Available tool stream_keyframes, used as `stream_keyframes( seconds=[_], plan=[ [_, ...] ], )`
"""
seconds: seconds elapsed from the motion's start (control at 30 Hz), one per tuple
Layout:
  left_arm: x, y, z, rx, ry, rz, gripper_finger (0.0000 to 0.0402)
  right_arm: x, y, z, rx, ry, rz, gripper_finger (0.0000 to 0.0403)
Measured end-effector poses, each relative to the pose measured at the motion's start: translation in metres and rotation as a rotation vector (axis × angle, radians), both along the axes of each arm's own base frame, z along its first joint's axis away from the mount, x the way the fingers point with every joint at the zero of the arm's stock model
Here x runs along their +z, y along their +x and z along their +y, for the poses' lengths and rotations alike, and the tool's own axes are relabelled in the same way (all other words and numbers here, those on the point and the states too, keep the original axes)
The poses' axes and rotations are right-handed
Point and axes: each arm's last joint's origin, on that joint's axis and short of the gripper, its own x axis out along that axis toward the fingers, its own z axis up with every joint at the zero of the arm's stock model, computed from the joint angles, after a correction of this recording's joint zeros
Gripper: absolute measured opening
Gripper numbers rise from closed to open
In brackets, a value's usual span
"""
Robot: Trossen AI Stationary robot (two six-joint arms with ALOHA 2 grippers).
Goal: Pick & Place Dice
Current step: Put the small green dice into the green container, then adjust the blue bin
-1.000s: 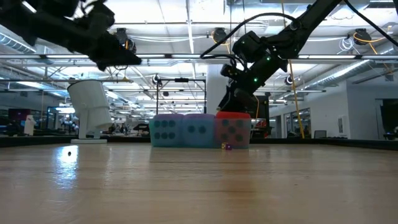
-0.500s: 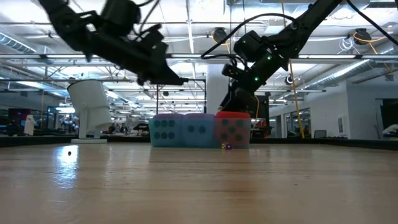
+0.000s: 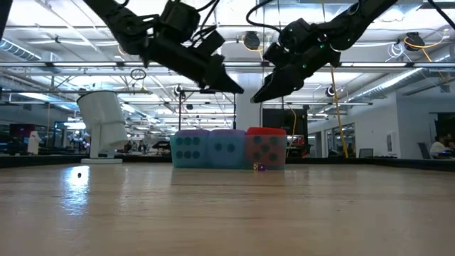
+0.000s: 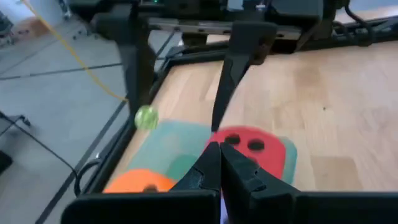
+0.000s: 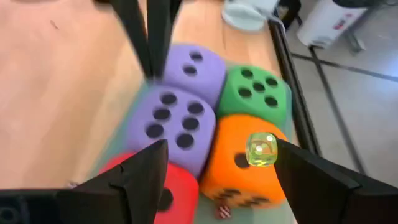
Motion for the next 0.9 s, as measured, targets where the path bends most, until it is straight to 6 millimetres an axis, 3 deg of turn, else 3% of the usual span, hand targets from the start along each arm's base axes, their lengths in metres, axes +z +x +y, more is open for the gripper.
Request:
stream_keyframes(
  seconds=[0.17, 0.5, 0.9],
  plan=[
    [0.008, 0.020, 0.007, -0.011, 0.065, 0.007, 0.0001, -0.007, -0.011, -0.008, 0.025, 0.134, 0.033, 0.0275],
    [-0.001, 0.058, 0.038, 0.021, 0.056, 0.125, 0.0001, -0.013, -0.020, -0.017, 0.043, 0.211, 0.007, 0.0275],
    [-0.001, 0.059, 0.057, 0.066, 0.011, 0.131, 0.0001, -0.013, -0.021, -0.017, 0.029, 0.233, 0.006, 0.0275]
  ],
)
